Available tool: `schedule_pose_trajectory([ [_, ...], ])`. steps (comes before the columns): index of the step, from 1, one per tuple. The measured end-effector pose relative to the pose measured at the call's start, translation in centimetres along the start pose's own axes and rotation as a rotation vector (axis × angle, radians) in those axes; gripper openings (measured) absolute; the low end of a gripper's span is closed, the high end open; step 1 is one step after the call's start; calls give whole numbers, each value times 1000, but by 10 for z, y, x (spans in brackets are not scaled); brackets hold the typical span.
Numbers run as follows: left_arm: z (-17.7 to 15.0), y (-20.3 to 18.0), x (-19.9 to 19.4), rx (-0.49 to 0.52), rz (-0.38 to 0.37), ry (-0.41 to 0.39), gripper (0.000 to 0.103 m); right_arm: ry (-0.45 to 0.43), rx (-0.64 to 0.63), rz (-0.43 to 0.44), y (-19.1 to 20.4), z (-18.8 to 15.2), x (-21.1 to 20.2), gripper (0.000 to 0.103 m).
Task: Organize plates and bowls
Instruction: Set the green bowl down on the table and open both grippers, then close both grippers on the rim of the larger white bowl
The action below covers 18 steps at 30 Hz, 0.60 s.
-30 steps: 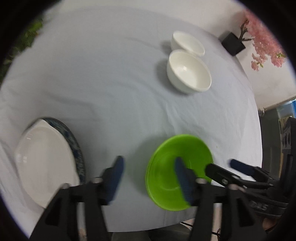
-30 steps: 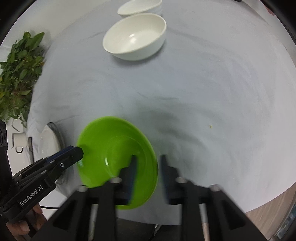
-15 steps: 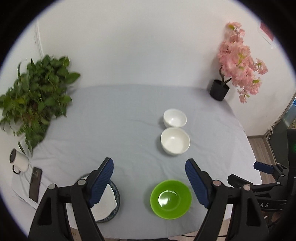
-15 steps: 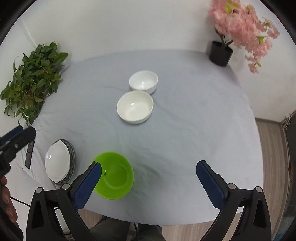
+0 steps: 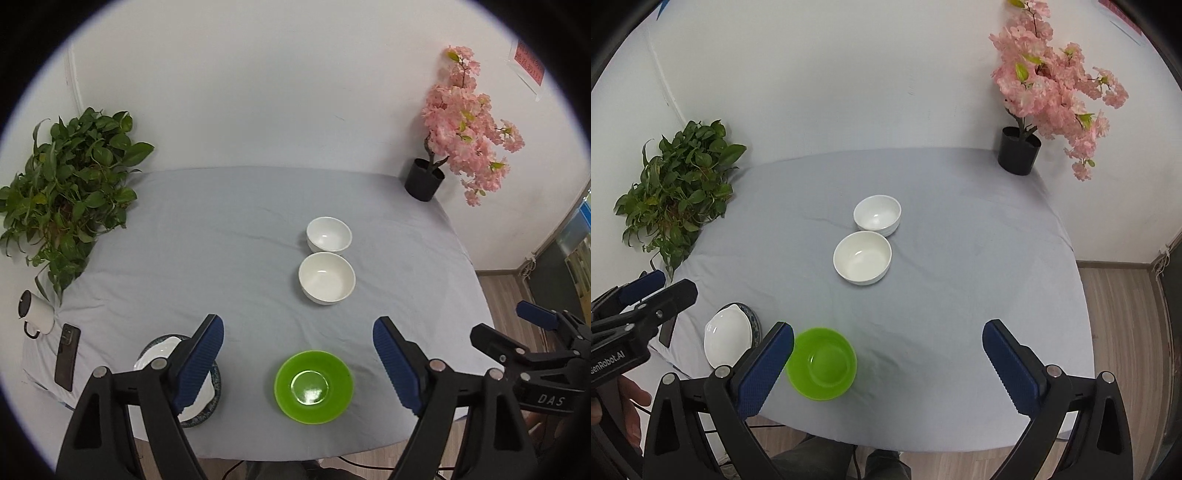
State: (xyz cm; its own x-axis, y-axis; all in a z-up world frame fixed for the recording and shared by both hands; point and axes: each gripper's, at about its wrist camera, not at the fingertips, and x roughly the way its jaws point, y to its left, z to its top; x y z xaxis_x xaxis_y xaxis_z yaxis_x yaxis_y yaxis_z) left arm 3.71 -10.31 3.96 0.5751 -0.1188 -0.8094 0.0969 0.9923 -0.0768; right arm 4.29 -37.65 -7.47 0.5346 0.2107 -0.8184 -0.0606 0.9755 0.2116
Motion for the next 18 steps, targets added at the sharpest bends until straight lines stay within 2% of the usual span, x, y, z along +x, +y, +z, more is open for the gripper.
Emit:
schedule_pose_trajectory([
  [5, 12, 13, 12, -25, 3, 17, 83, 27, -19, 6, 10, 3, 9, 103],
  [8, 23, 22, 29, -52, -62, 74, 83, 35, -5, 18, 13, 11, 20, 103],
  [10, 31, 29, 38, -60, -87, 74, 83, 38, -1, 29, 15, 19, 28, 103],
  [13, 45, 36, 49, -46, -116, 52, 83, 50, -25, 33, 18, 39, 44, 103],
  [18, 77, 50, 83, -15, -126, 53, 83, 70, -50, 48, 25, 78, 74, 103],
])
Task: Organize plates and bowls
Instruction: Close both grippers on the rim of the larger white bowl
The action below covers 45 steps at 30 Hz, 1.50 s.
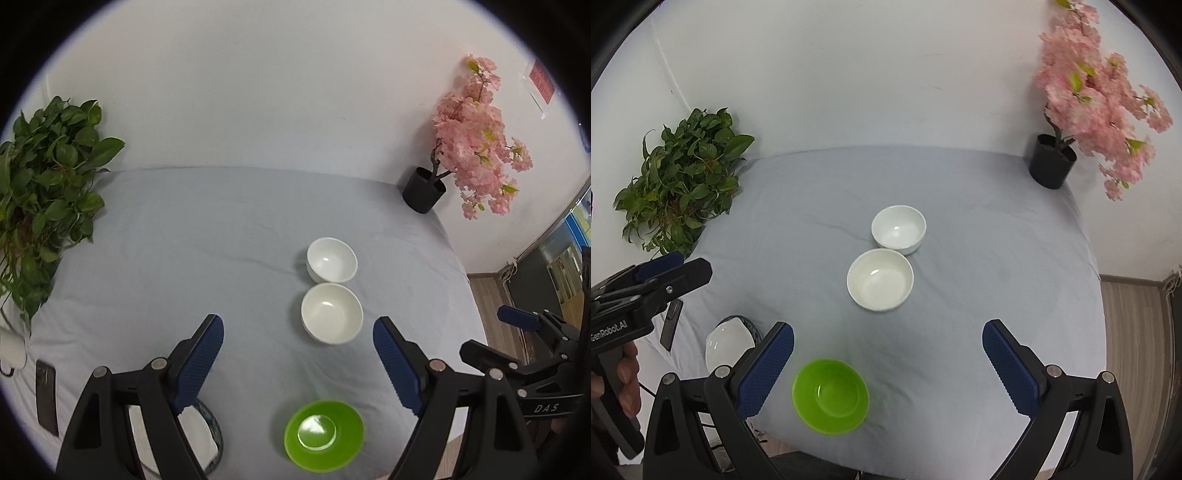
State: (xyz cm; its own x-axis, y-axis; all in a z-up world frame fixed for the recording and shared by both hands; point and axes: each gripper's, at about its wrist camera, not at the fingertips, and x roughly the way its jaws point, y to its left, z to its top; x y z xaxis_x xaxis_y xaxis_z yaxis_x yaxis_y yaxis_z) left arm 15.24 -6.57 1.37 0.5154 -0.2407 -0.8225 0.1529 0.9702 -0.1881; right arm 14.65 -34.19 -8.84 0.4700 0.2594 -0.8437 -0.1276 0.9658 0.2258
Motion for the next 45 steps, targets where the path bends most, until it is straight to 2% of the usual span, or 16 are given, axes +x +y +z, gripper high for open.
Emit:
schedule_pose_trajectory([
  [4, 28, 21, 40, -42, -41, 44, 83, 42, -8, -8, -12, 35, 31, 103],
  [7, 43, 31, 75, -63, -64, 89, 83, 40, 29, 0, -38, 60, 60, 103],
  [12, 52, 33, 146, -43, -146, 232, 83, 115, 72, 55, -77, 81, 130, 103],
  [15, 47, 28, 189, -30, -243, 345, 83, 160, 110, 143, -88, 87, 177, 103],
  [18, 40, 26, 220, -30, -316, 427, 83, 200, 146, 175, -92, 85, 221, 103],
  [23, 21, 23, 261, -26, -345, 523, 81, 246, 157, 151, -97, 73, 280, 103],
  [26, 15, 22, 274, -32, -352, 543, 81, 267, 165, 135, -97, 64, 304, 100],
  [29, 12, 21, 281, -12, -338, 547, 75, 256, 136, 117, -96, 63, 315, 95],
  [32, 7, 23, 288, -10, -341, 571, 59, 268, 146, 108, -99, 62, 328, 80],
  [34, 4, 23, 293, -7, -333, 585, 46, 277, 151, 98, -98, 61, 334, 67],
  [35, 4, 24, 294, -11, -330, 587, 44, 280, 153, 93, -99, 60, 338, 64],
  [37, 2, 27, 295, -23, -341, 591, 39, 289, 163, 79, -96, 59, 343, 45],
  [38, 1, 28, 296, -25, -343, 593, 37, 297, 173, 75, -95, 57, 345, 41],
  [40, -1, 26, 298, -22, -344, 603, 25, 308, 186, 91, -93, 54, 350, 31],
  [43, -2, 23, 302, -8, -334, 614, 11, 336, 167, 105, -84, 49, 355, 23],
  [45, -1, 25, 301, -5, -326, 611, 10, 354, 156, 104, -77, 44, 354, 18],
])
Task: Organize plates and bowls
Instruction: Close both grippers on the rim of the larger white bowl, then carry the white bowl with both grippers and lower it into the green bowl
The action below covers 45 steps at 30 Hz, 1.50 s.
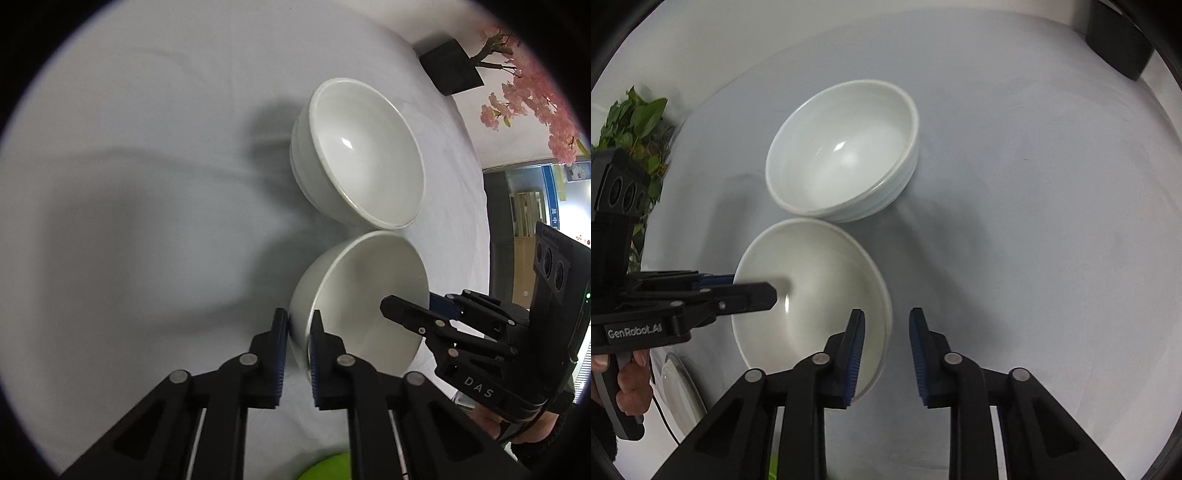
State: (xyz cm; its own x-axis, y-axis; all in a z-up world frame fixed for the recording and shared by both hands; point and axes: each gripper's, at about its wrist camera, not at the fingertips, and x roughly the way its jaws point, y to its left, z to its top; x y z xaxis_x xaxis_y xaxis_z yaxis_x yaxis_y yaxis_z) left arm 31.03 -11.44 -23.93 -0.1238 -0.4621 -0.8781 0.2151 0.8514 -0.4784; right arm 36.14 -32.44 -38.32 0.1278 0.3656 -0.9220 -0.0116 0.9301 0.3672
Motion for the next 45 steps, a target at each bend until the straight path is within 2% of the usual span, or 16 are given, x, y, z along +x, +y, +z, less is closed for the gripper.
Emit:
schedule_pose_trajectory([
  [3, -2, 0, -1, 1, 9, 1, 10, 22, 45, -1, 0, -3, 8, 7],
  [7, -2, -5, -2, 29, 60, 12, 8, 25, 73, -17, -1, -9, 8, 4],
  [13, -5, -10, -12, 49, 74, -11, 8, 24, 92, -28, 5, -9, 7, 3],
  [16, -8, -22, -31, 79, 88, -37, 8, 7, 86, -24, 10, -6, -7, 3],
  [20, -22, -46, -78, 122, 107, -106, 8, -21, 61, -26, 24, -7, -51, 3],
  [25, -63, -86, -149, 160, 146, -229, 8, -134, 23, -12, 53, -24, -130, 3],
  [30, -115, -119, -203, 140, 190, -340, 8, -212, -28, 32, 74, -54, -199, 3],
  [33, -136, -139, -222, 126, 197, -390, 7, -244, -58, 47, 92, -81, -245, 3],
  [39, -183, -176, -245, 134, 237, -412, 6, -294, -94, 52, 117, -144, -335, 3],
  [43, -206, -182, -239, 114, 245, -386, 6, -285, -103, 62, 117, -187, -359, 3],
  [45, -215, -177, -231, 93, 242, -365, 6, -261, -101, 64, 122, -204, -348, 3],
])
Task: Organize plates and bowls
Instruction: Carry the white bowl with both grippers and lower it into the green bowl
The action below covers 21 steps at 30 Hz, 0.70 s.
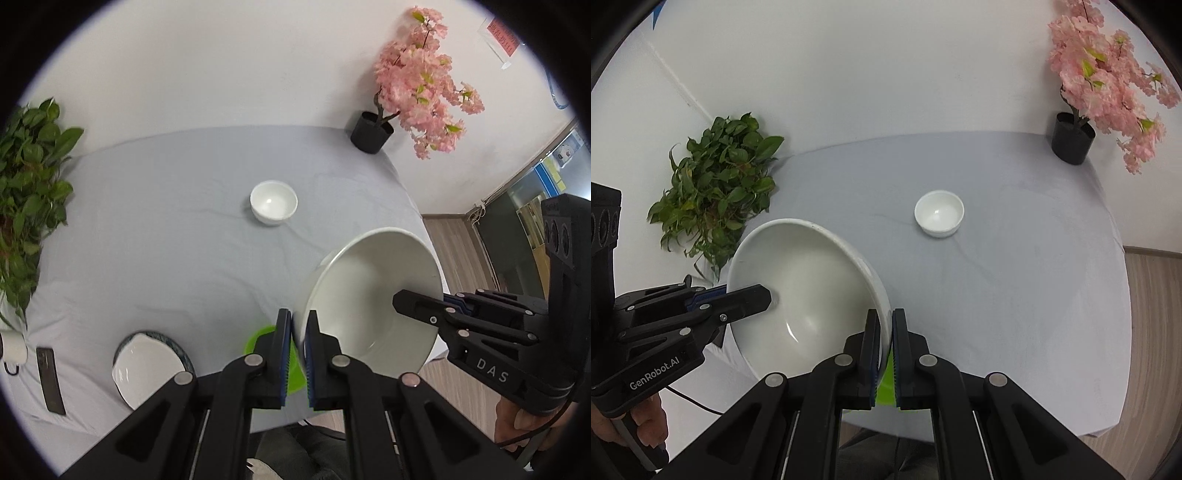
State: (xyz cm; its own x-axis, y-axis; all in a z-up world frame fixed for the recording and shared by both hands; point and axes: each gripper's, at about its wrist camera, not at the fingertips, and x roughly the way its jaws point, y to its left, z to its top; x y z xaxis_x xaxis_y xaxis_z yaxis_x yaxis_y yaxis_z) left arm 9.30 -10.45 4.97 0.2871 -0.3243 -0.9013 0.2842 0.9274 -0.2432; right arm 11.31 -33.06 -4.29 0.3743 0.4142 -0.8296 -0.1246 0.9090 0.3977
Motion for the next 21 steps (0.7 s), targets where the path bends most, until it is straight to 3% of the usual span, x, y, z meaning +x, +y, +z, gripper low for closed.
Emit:
schedule_pose_trajectory([
  [7, -35, 19, 35, -56, -2, 109, 6, 113, 32, 21, -22, -50, 53, 3],
  [21, -63, 57, 133, -103, -24, 292, 6, 293, 128, -33, -66, -92, 169, 3],
])
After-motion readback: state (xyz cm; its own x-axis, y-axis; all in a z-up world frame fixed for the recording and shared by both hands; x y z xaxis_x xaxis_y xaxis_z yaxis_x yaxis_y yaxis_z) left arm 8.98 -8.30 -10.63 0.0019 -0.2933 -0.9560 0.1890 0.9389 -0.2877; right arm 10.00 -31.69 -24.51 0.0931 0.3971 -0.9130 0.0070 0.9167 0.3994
